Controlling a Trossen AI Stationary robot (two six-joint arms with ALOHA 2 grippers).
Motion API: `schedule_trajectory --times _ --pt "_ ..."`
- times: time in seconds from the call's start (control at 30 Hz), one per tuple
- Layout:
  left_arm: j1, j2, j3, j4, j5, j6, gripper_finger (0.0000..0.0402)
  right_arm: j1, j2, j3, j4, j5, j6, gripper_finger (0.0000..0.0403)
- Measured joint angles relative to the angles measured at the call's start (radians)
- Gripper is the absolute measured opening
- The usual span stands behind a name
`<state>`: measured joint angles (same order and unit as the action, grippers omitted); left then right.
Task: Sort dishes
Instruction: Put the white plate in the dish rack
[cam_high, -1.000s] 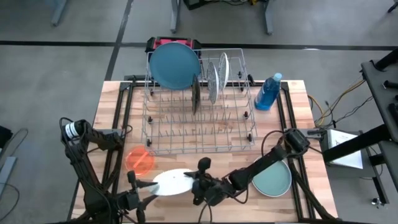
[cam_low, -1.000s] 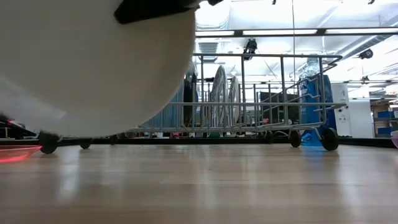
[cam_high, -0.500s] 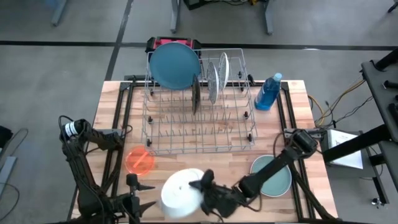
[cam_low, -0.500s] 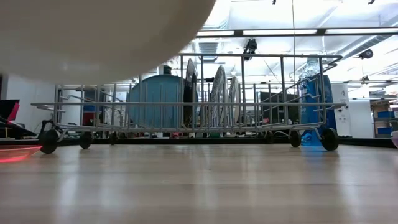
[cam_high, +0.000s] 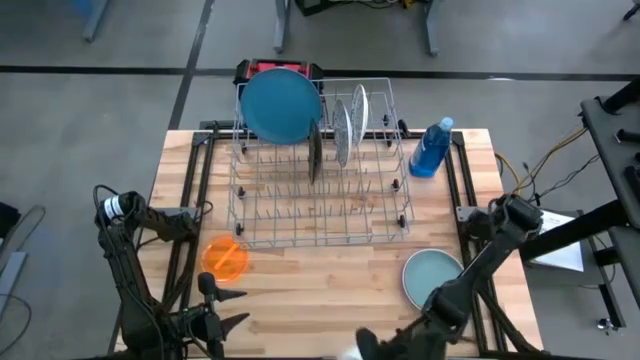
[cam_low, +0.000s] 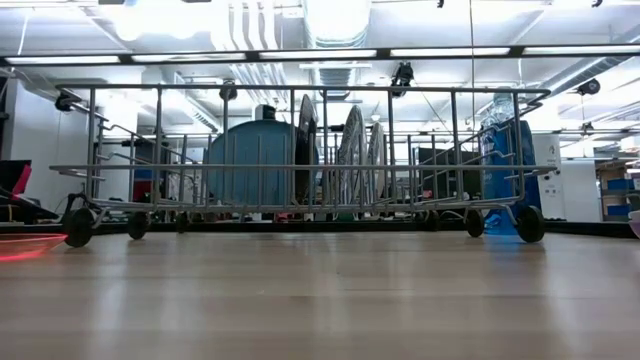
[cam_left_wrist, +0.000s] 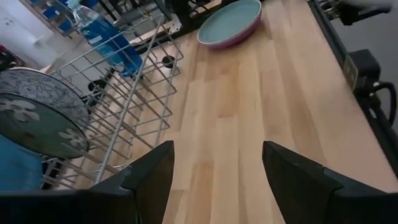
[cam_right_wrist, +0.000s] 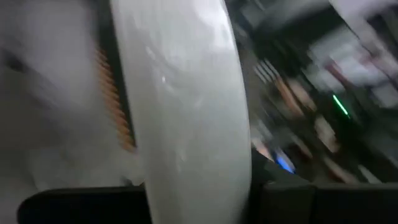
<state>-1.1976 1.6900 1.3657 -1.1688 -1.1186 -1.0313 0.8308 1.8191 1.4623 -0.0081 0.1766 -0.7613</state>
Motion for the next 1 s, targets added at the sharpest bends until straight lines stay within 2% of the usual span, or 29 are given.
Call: schedule_trajectory --times 0.1,0.17,0.27,0.33,0.4,0.47,0.67,0.77,0.9,0.97,1.0 --pt "0.002 0.001 -0.004 -0.007 -0.019 -0.005 0.0232 -0.001 -0.016 -0.005 0.011 -0.238 -0.049 0.005" --pt "0.004 0.001 -0.009 -0.007 -0.025 -0.006 0.0232 0.001 -0.017 -0.008 0.021 -0.32 -0.114 0.005" --pt "0.004 0.002 -0.014 -0.007 -0.025 -0.009 0.0232 0.004 -0.017 -0.008 0.042 -0.332 -0.159 0.005" --pt "0.004 0.002 -0.018 -0.009 -0.029 -0.01 0.0232 0.003 -0.019 -0.008 0.049 -0.278 -0.15 0.005" --pt "0.004 0.002 -0.02 -0.031 -0.063 -0.014 0.0232 0.0 -0.019 -0.008 0.046 -0.144 -0.111 0.005" --pt "0.005 0.002 -0.02 -0.08 -0.126 -0.032 0.0232 -0.002 -0.02 -0.008 0.038 0.04 -0.051 0.005" --pt "0.025 -0.021 -0.02 -0.324 -0.263 -0.144 0.0232 -0.007 -0.127 -0.011 -0.056 0.53 0.267 0.005" --pt "0.049 -0.033 -0.022 -0.401 -0.287 -0.178 0.0232 -0.009 -0.215 -0.008 -0.071 0.874 0.444 0.005" --pt "0.095 -0.058 -0.048 -0.4 -0.311 -0.07 0.0232 -0.065 -0.321 -0.007 -0.136 1.287 0.624 0.005" --pt "0.12 -0.079 -0.08 -0.403 -0.312 -0.029 0.0232 -0.103 -0.373 -0.008 -0.18 1.413 0.703 0.005" --pt "0.134 -0.091 -0.097 -0.402 -0.313 -0.01 0.0232 -0.129 -0.403 -0.008 -0.215 1.417 0.731 0.005"
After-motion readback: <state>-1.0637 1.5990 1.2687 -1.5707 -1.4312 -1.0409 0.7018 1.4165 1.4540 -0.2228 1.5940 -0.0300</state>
